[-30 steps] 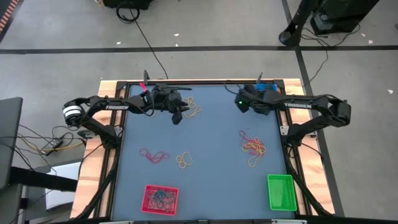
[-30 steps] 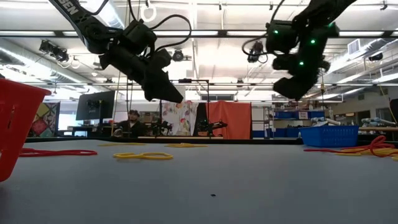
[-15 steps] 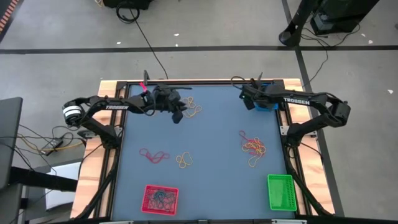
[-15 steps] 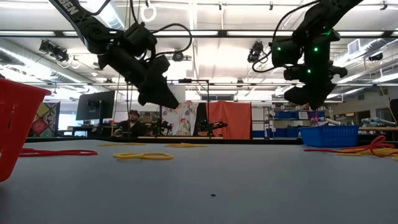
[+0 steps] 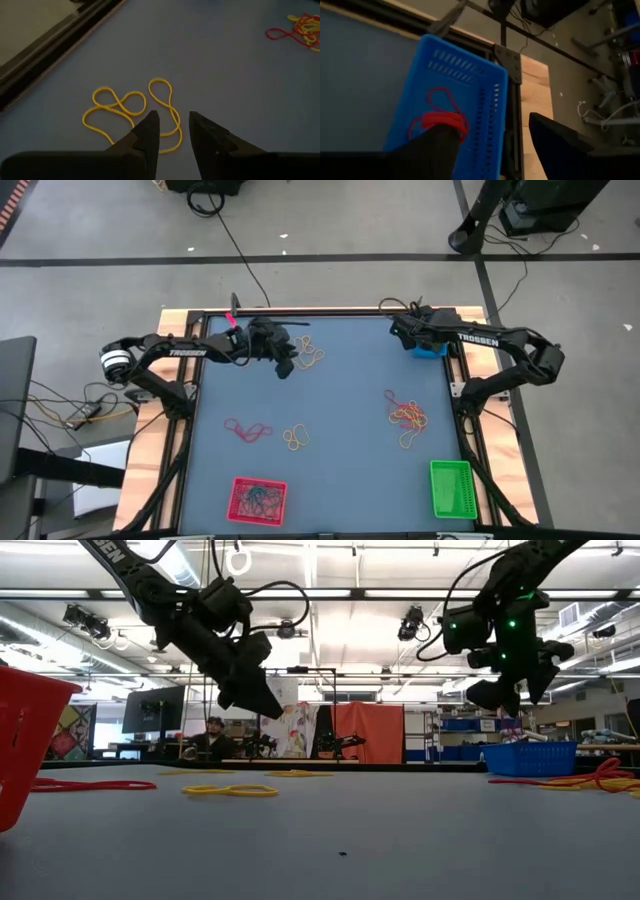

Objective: Sort rubber bands into baskets
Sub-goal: Put the red rubber band into the blue bin

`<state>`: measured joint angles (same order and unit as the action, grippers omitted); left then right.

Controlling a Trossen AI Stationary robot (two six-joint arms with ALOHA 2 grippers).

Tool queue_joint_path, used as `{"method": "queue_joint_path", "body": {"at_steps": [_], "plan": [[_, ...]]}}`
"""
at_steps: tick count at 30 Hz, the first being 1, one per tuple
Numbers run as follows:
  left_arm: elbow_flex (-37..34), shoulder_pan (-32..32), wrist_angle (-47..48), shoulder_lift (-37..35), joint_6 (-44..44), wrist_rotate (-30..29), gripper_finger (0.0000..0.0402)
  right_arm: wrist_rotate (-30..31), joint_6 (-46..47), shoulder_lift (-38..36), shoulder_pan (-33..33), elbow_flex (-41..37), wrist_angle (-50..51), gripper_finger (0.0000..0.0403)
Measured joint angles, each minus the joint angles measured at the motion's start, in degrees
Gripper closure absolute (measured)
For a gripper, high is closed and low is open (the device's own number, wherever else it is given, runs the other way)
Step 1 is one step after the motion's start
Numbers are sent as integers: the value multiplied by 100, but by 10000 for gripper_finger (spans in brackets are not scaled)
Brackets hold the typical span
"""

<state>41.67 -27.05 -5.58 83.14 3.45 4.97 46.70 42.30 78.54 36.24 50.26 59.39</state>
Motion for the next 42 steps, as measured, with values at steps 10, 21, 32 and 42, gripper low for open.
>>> {"method": "queue_joint_path", "body": {"at_steps": [10, 21, 32, 42], "plan": [[0, 48, -347, -1, -9, 0, 291, -550, -1501, 501, 718, 2, -237, 156], [0, 153, -259, -3, -20, 351, 291, -611, -1854, 597, 735, 2, -459, 190], [0, 789, 399, -5, 132, 365, 304, -511, -2007, 230, 361, 4, -1316, 206], [0, 1624, 2485, -333, 903, 199, 323, -379, -2677, -52, -635, 4, -2881, 209]]}}
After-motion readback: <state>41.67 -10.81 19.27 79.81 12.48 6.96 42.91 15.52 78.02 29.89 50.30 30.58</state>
